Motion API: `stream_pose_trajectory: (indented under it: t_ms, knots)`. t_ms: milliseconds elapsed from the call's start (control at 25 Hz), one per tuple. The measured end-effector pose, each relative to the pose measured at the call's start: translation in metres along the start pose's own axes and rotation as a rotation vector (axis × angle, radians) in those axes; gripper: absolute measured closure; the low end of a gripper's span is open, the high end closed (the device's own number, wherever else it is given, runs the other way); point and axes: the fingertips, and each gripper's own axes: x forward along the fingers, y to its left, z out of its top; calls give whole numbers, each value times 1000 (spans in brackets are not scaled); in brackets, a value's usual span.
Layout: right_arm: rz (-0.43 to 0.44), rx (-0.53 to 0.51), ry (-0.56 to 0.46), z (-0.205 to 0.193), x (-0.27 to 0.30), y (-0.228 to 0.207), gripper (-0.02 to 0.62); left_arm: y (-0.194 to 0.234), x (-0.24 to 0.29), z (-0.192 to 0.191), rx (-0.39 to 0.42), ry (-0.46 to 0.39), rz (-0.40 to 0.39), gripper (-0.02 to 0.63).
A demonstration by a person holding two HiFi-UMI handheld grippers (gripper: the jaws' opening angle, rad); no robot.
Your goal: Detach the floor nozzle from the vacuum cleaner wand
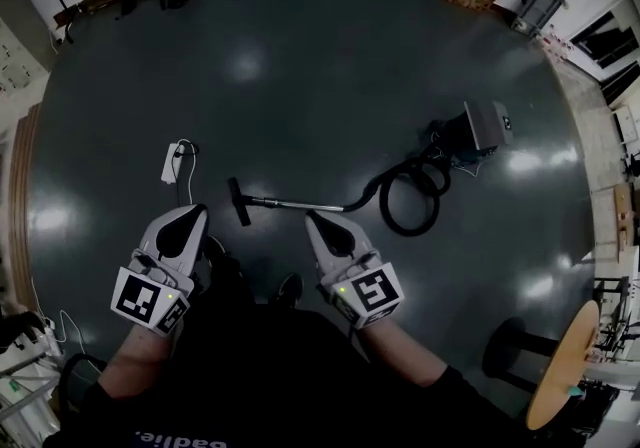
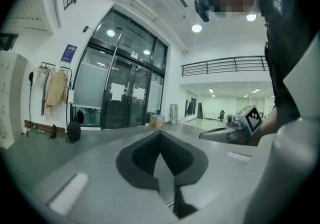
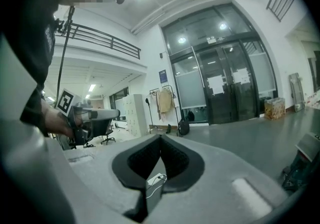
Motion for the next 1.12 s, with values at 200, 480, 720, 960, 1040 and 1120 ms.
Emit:
stream_pose_trajectory:
  t_ms: [200, 480, 720, 960, 1040, 1120]
  knots:
    - [-50, 3, 55, -4, 53, -5, 595, 59, 26, -11, 29, -1, -36, 604]
    - [-133, -48, 134, -21, 120, -11, 595, 130, 55, -66, 60, 86, -159, 604]
    - [-87, -111, 224, -66, 164, -23, 594, 160, 84, -152, 139, 217, -225, 604]
    - [-14, -80, 284, -151, 191, -68, 585, 175, 134, -239, 211, 318, -219, 592]
    - [5, -79, 301, -180, 204, -83, 580, 177, 155, -272, 226, 338, -241, 589]
    - [23, -86, 316, -214, 215, -96, 571, 177, 175, -307, 238, 352, -269, 578]
